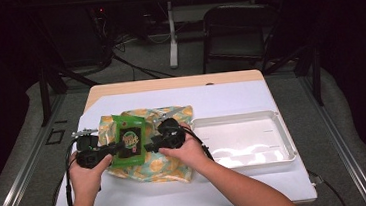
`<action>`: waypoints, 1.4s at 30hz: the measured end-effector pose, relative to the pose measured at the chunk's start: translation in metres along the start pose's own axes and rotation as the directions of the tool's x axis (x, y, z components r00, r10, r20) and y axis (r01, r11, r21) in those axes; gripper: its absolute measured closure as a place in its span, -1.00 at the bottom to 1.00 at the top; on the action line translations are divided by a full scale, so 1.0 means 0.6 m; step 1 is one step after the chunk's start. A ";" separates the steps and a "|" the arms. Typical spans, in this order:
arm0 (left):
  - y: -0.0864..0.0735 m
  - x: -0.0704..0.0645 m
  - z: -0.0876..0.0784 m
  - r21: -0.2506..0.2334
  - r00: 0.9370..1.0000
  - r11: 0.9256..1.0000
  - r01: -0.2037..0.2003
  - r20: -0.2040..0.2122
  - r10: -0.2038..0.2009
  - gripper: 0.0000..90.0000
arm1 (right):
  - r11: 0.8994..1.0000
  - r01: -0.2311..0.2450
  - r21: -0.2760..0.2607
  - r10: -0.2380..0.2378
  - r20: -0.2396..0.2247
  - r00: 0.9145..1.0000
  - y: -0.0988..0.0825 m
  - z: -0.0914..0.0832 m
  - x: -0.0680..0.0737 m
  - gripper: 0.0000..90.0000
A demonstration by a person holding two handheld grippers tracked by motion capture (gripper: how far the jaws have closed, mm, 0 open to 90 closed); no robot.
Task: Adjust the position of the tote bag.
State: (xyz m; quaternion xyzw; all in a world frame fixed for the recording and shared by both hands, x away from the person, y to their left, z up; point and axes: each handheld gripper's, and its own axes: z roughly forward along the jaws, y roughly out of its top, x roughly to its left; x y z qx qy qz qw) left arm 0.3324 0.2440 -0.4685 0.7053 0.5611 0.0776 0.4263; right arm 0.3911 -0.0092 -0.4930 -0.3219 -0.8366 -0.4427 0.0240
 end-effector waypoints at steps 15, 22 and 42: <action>-0.003 -0.034 -0.029 -0.023 0.998 1.000 -0.008 -0.070 0.007 0.60 | 0.996 0.081 -0.035 -0.080 0.023 0.996 -0.001 -0.036 0.005 0.20; 0.001 -0.053 -0.042 -0.048 0.995 0.999 -0.016 -0.095 0.012 0.60 | 0.991 0.075 -0.111 -0.073 0.023 0.997 0.003 -0.065 -0.004 0.15; 0.017 -0.093 -0.047 -0.094 0.994 0.994 -0.056 -0.102 0.046 0.60 | 0.989 0.073 -0.126 -0.075 -0.007 0.997 -0.002 -0.077 -0.016 0.26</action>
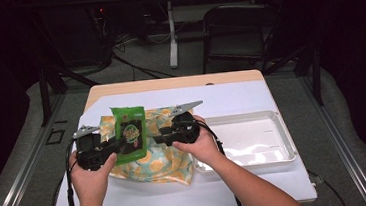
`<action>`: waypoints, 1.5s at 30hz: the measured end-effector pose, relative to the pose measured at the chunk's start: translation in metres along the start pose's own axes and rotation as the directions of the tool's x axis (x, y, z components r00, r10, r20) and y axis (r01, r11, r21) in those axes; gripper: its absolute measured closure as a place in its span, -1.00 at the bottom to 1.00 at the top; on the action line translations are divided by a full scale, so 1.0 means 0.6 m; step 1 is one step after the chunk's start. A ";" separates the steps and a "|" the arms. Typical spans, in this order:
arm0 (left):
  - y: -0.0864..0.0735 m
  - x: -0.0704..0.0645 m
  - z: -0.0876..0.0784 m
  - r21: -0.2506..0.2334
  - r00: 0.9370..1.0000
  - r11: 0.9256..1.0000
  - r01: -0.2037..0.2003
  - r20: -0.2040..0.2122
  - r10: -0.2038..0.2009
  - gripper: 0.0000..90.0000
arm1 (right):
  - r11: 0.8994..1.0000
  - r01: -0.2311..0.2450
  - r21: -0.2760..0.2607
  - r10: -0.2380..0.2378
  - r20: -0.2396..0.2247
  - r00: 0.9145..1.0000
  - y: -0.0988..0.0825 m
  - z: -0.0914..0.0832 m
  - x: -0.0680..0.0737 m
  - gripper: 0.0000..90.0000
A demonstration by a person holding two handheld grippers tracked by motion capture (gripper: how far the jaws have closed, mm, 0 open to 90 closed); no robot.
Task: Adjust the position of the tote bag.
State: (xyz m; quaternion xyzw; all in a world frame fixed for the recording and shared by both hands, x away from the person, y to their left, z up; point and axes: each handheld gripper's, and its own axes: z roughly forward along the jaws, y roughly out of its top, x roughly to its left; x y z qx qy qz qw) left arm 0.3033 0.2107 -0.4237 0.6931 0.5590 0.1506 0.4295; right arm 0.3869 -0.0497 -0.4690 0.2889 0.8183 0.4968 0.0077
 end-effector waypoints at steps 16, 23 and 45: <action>0.006 -0.017 0.002 -0.017 1.000 1.000 -0.015 0.016 0.016 0.60 | 0.999 -0.029 -0.025 0.029 -0.011 1.000 0.004 -0.023 -0.012 0.26; 0.008 -0.022 0.004 -0.026 1.000 0.999 -0.020 0.020 0.021 0.60 | 0.999 -0.039 -0.030 0.038 -0.025 0.999 0.004 -0.027 -0.011 0.21; 0.023 -0.046 0.021 -0.040 0.997 0.999 -0.036 0.061 0.039 0.60 | 0.995 -0.063 -0.078 0.062 -0.020 0.998 0.004 -0.055 -0.022 0.12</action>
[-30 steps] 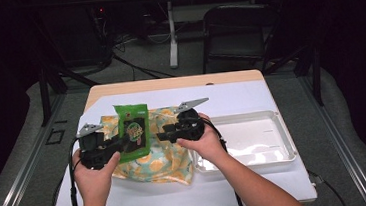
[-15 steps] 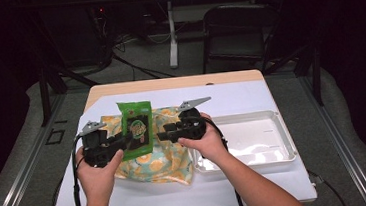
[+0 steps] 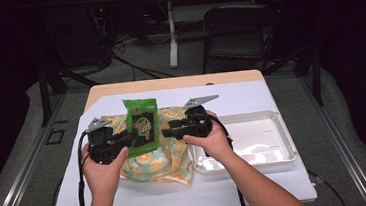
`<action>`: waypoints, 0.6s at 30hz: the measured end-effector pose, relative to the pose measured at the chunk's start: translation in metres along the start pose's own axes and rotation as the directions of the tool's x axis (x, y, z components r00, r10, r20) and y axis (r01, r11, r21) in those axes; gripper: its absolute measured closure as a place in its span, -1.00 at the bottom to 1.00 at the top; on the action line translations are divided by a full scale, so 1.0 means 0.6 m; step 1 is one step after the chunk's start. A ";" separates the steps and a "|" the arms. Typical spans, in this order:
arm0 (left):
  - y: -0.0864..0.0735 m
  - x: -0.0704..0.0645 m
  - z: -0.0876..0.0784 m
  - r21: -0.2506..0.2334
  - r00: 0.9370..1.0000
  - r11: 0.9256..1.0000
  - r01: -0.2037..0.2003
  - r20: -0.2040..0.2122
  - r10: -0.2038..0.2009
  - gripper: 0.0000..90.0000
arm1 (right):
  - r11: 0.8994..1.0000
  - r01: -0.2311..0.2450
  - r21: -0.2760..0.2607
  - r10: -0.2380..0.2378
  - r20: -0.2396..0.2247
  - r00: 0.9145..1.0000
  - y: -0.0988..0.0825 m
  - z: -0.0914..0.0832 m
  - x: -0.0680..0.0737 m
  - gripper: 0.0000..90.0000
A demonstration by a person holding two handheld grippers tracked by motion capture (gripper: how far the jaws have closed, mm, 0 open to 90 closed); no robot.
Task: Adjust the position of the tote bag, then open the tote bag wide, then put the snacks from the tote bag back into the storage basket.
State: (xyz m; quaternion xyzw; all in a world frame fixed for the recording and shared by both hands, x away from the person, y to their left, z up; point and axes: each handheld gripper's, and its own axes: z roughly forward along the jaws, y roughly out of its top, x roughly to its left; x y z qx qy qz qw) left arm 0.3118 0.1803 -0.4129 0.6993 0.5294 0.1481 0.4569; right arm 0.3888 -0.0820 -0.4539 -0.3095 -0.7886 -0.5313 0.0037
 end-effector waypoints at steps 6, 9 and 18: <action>0.011 -0.014 0.016 0.005 0.999 1.000 -0.027 0.031 0.026 0.60 | 1.000 -0.016 -0.006 0.016 0.032 0.999 -0.005 -0.017 -0.010 0.11; 0.017 -0.025 0.027 0.008 0.998 0.999 -0.042 0.049 0.042 0.60 | 0.999 -0.027 -0.018 0.027 0.049 0.998 -0.008 -0.029 -0.015 0.11; 0.033 -0.054 0.057 0.017 0.991 0.996 -0.087 0.099 0.085 0.60 | 0.995 -0.081 -0.058 0.085 0.073 0.994 -0.018 -0.065 -0.033 0.09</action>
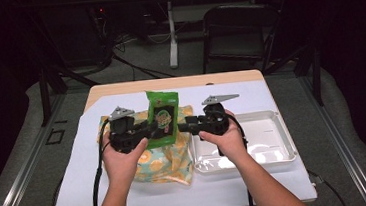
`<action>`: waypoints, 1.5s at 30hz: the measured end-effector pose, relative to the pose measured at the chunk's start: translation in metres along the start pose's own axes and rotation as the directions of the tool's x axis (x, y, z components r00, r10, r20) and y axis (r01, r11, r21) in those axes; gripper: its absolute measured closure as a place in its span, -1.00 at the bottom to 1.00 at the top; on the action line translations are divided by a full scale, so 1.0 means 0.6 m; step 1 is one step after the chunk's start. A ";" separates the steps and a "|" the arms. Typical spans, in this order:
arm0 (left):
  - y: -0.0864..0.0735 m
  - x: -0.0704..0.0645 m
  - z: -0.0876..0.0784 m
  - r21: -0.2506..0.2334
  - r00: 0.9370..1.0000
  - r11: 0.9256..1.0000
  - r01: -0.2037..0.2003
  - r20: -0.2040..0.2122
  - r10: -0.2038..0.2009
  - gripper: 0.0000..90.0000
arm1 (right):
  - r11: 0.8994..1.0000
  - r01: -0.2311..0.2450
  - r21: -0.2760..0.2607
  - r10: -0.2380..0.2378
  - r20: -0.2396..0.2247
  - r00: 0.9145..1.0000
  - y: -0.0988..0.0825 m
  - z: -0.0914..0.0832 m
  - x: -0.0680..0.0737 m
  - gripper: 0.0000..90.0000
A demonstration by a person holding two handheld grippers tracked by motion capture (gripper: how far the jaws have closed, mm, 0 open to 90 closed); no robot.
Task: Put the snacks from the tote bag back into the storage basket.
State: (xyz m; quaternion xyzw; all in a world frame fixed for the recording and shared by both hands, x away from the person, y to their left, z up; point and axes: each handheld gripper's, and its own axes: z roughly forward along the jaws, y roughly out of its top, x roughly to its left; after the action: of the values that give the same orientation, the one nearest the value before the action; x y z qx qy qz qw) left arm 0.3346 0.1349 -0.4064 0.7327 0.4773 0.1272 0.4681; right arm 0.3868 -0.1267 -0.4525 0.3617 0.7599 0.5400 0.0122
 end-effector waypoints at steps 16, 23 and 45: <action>0.024 -0.032 0.053 0.003 0.997 1.000 -0.019 0.080 0.018 0.60 | 0.995 -0.084 -0.058 0.085 0.015 0.996 -0.001 -0.034 -0.037 0.05; 0.025 -0.044 0.073 0.014 0.992 1.000 -0.024 0.123 0.023 0.60 | 0.990 -0.118 -0.083 0.118 -0.004 0.993 -0.004 -0.048 -0.049 0.10; 0.027 -0.072 0.137 0.007 0.989 0.999 -0.049 0.138 0.048 0.59 | 0.981 -0.162 -0.110 0.172 0.094 0.980 -0.008 -0.083 -0.082 0.17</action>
State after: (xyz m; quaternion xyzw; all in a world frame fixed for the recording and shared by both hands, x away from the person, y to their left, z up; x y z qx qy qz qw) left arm 0.3740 0.0514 -0.4258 0.7536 0.4264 0.0852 0.4930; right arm 0.4004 -0.1955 -0.4541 0.4507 0.6968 0.5575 0.0244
